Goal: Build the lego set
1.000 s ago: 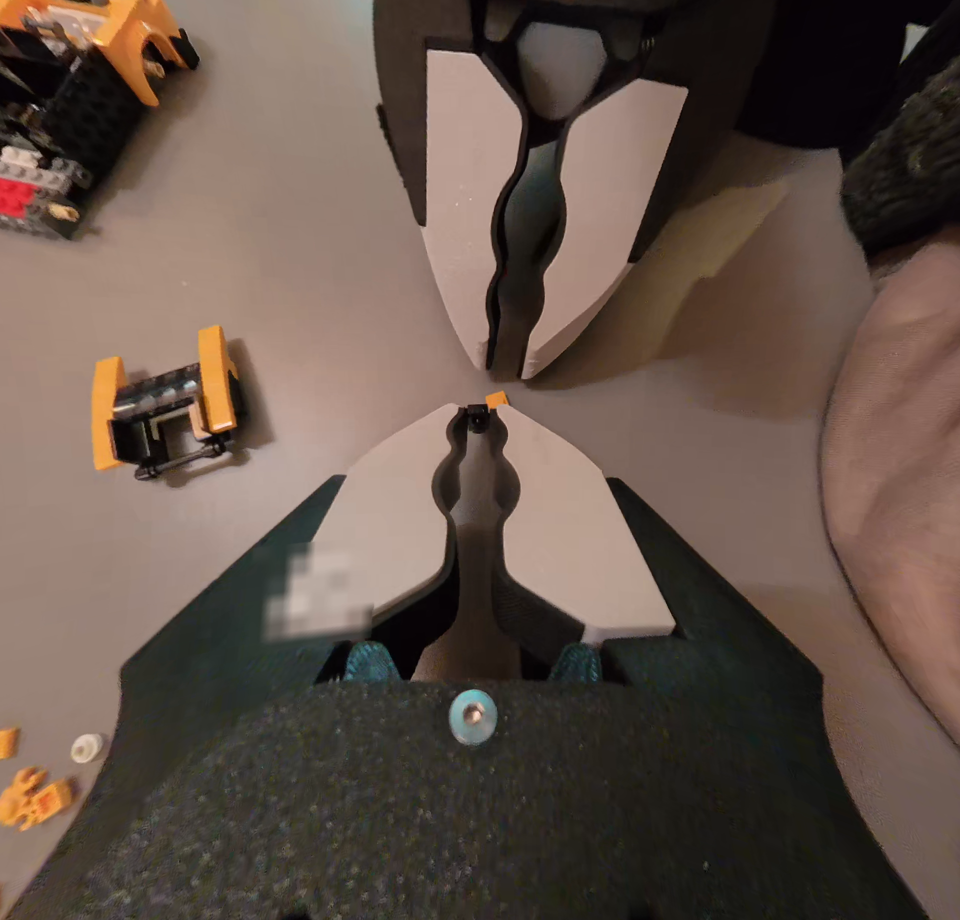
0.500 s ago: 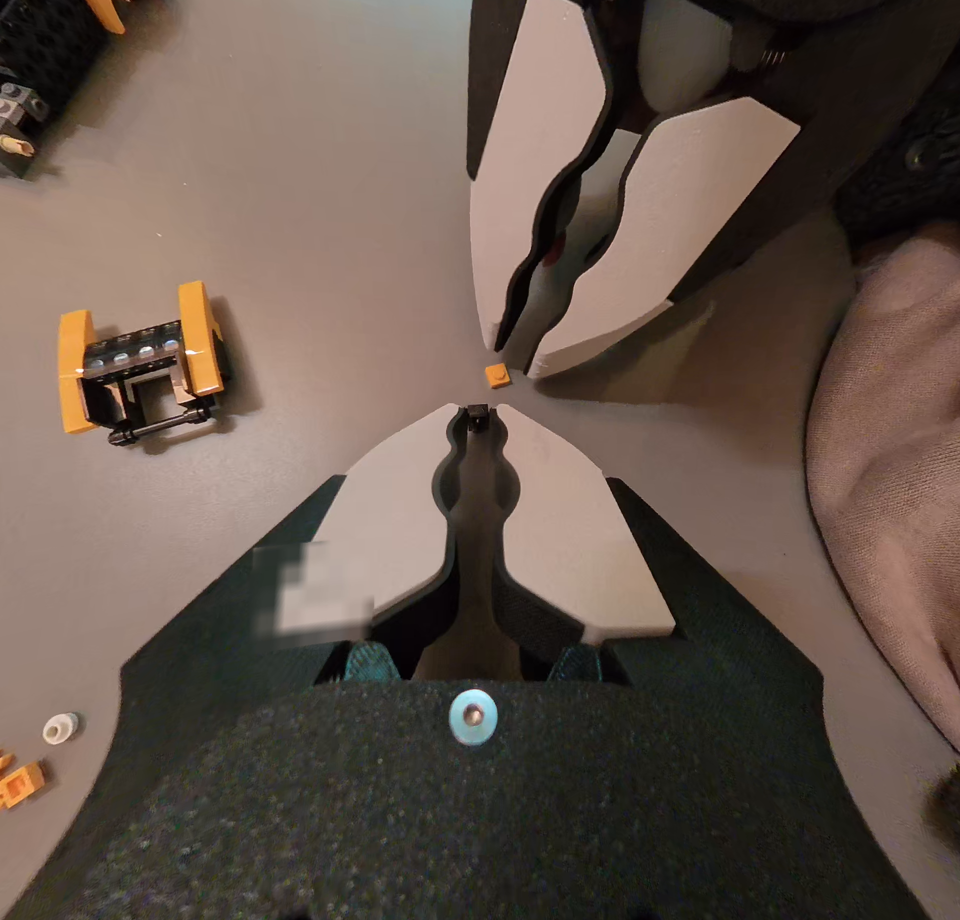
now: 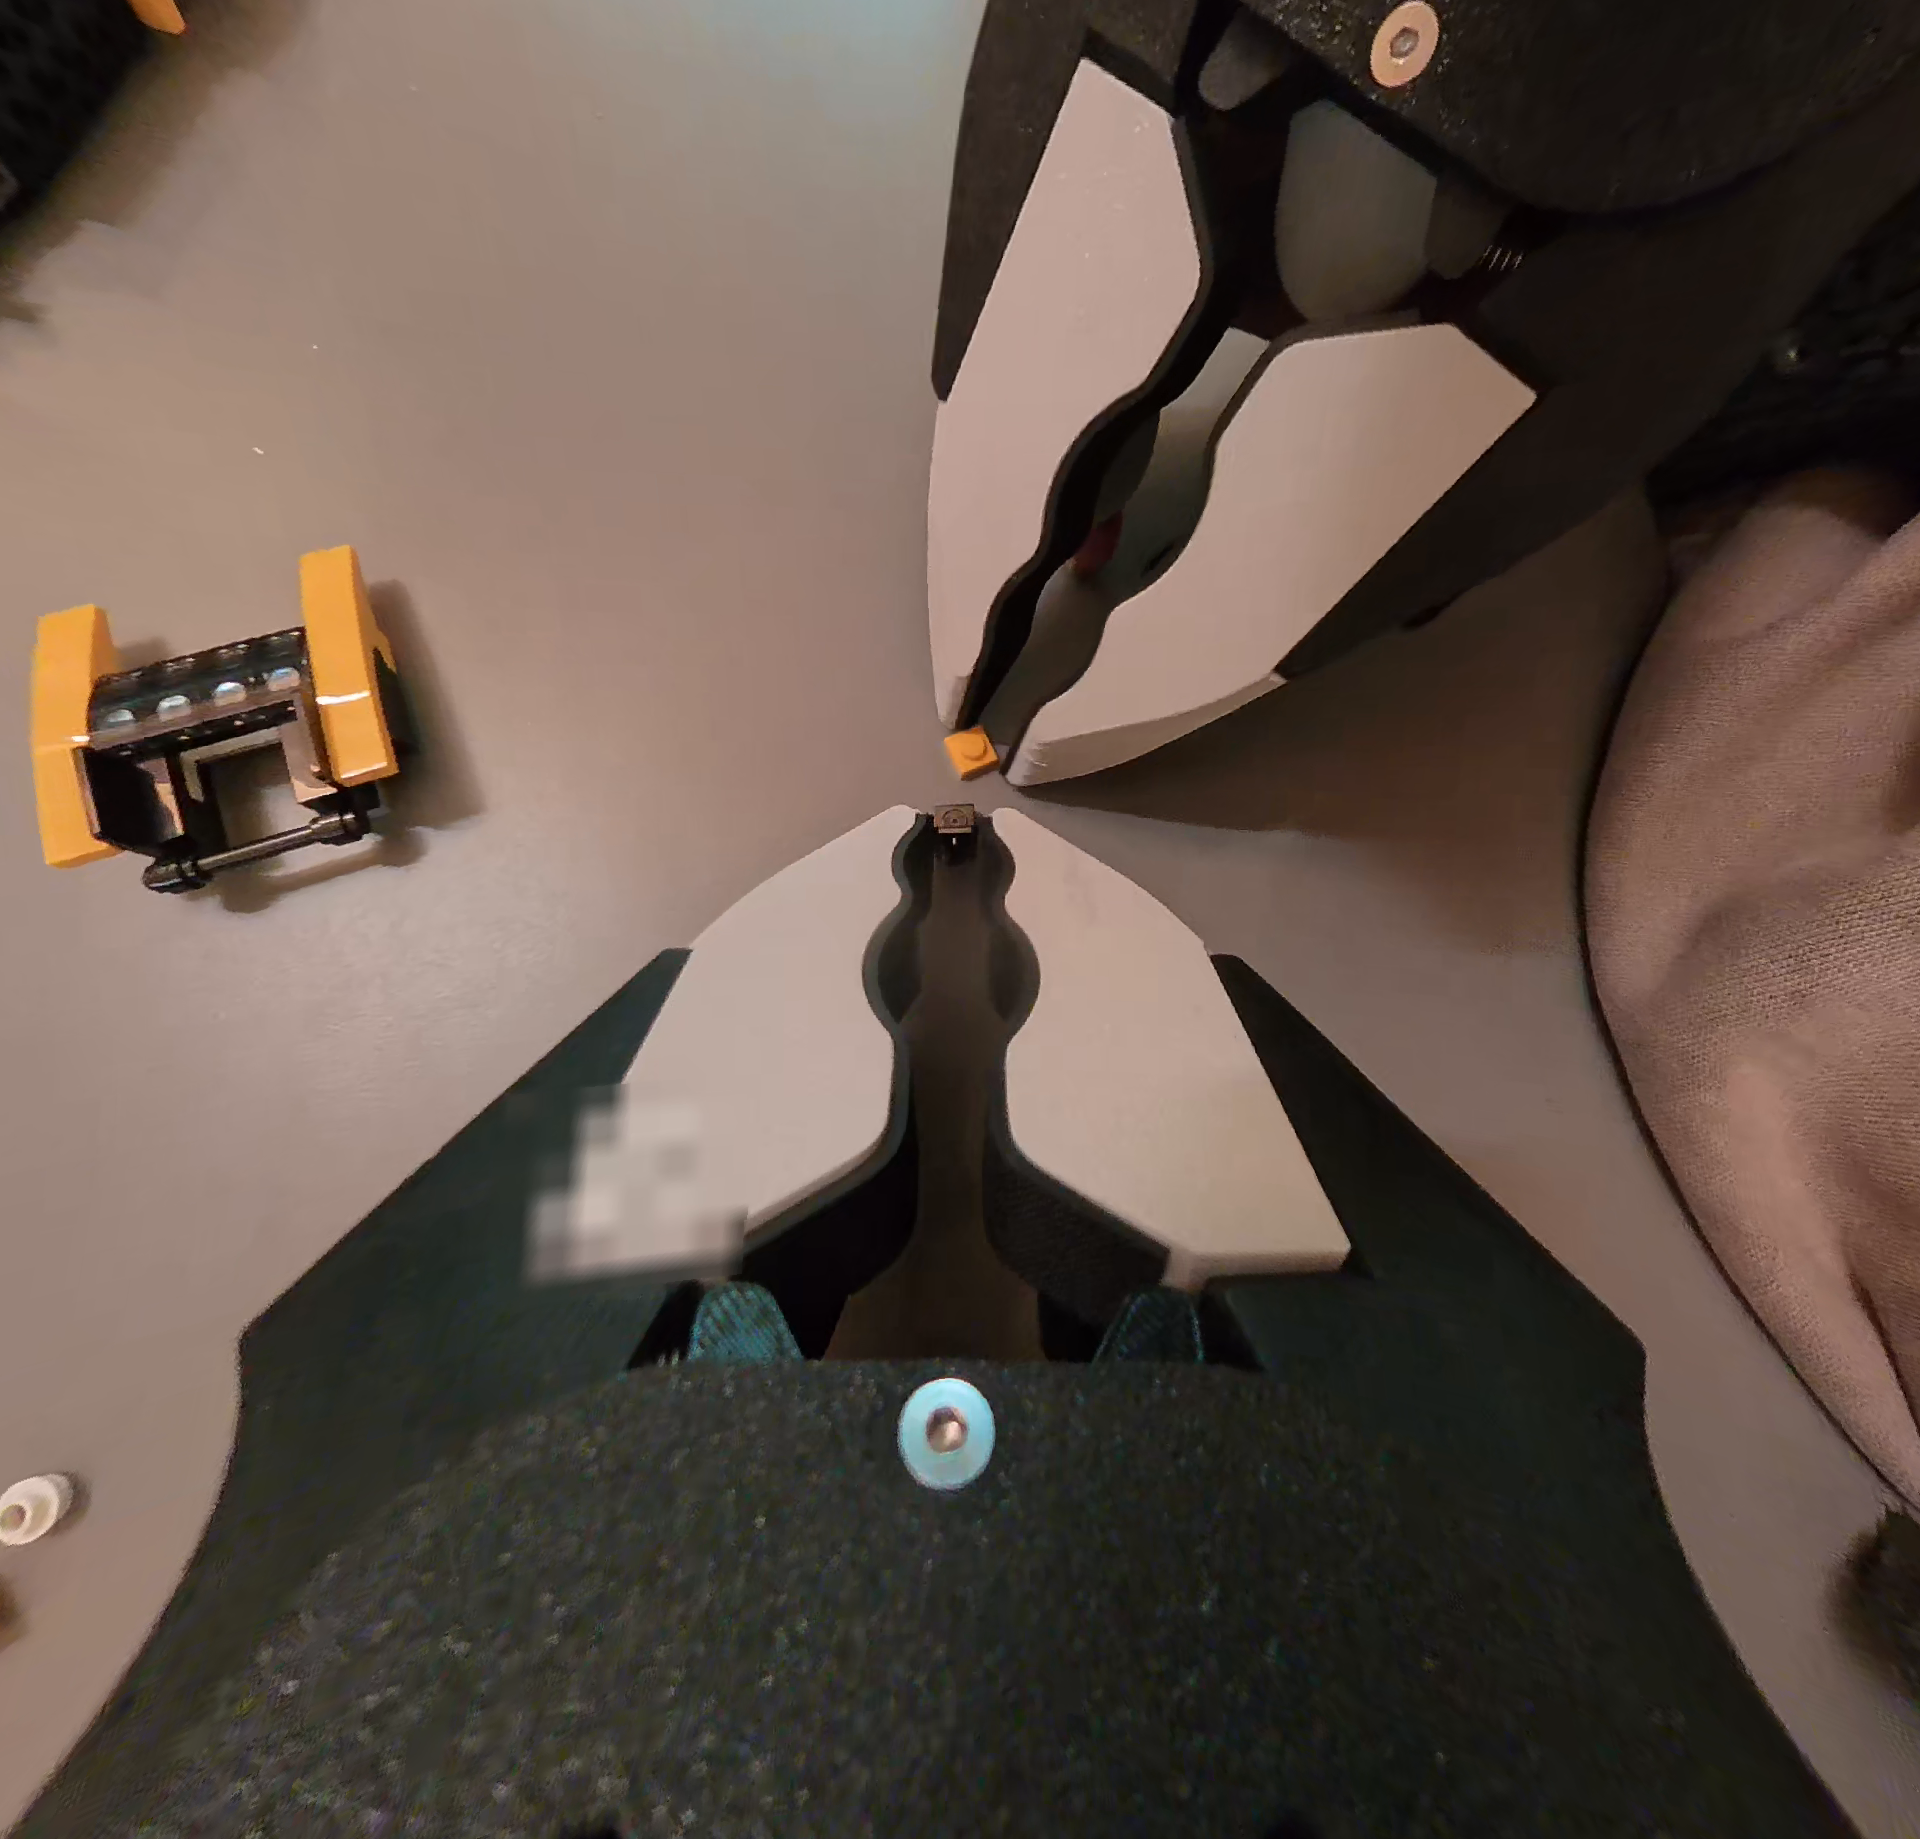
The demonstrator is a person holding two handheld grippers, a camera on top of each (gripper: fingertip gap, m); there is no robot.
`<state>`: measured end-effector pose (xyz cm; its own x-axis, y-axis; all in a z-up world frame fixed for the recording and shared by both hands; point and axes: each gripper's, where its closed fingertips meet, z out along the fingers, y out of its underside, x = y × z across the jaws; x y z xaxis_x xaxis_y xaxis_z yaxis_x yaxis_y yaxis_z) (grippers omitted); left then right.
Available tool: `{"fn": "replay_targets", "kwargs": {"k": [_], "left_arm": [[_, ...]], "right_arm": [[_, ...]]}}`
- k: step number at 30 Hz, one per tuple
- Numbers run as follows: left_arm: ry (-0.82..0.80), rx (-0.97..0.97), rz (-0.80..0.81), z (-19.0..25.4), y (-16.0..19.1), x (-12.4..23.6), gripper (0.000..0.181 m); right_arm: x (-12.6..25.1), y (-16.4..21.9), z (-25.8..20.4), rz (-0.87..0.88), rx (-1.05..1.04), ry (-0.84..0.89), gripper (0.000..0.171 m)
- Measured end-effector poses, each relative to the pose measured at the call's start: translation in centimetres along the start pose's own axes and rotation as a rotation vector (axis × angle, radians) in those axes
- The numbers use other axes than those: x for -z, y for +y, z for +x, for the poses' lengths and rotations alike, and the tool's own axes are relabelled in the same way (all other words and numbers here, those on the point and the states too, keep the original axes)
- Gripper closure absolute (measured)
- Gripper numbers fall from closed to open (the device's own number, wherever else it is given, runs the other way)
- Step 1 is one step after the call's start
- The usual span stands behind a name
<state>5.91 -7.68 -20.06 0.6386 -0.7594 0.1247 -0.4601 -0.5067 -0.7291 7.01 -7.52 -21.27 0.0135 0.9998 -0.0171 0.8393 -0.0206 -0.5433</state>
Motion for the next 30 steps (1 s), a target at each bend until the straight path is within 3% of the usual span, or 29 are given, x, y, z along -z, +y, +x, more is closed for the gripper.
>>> {"fn": "replay_targets", "kwargs": {"k": [4, 13, 30], "left_arm": [[0.004, -0.003, 0.005, 0.0, -0.1, 0.0, 0.174], [0.046, -0.036, 0.054, 0.0, -0.3, 0.1, 0.173], [0.056, -0.137, 0.118, 0.4, -1.0, 0.3, 0.174]], "right_arm": [[-0.1, -0.1, 0.0, -0.011, 0.074, -0.035, 0.163], [0.7, -1.3, -0.6, 0.054, 0.511, -0.219, 0.164], [0.8, -0.8, -0.9, -0.064, 0.627, -0.279, 0.163]]}}
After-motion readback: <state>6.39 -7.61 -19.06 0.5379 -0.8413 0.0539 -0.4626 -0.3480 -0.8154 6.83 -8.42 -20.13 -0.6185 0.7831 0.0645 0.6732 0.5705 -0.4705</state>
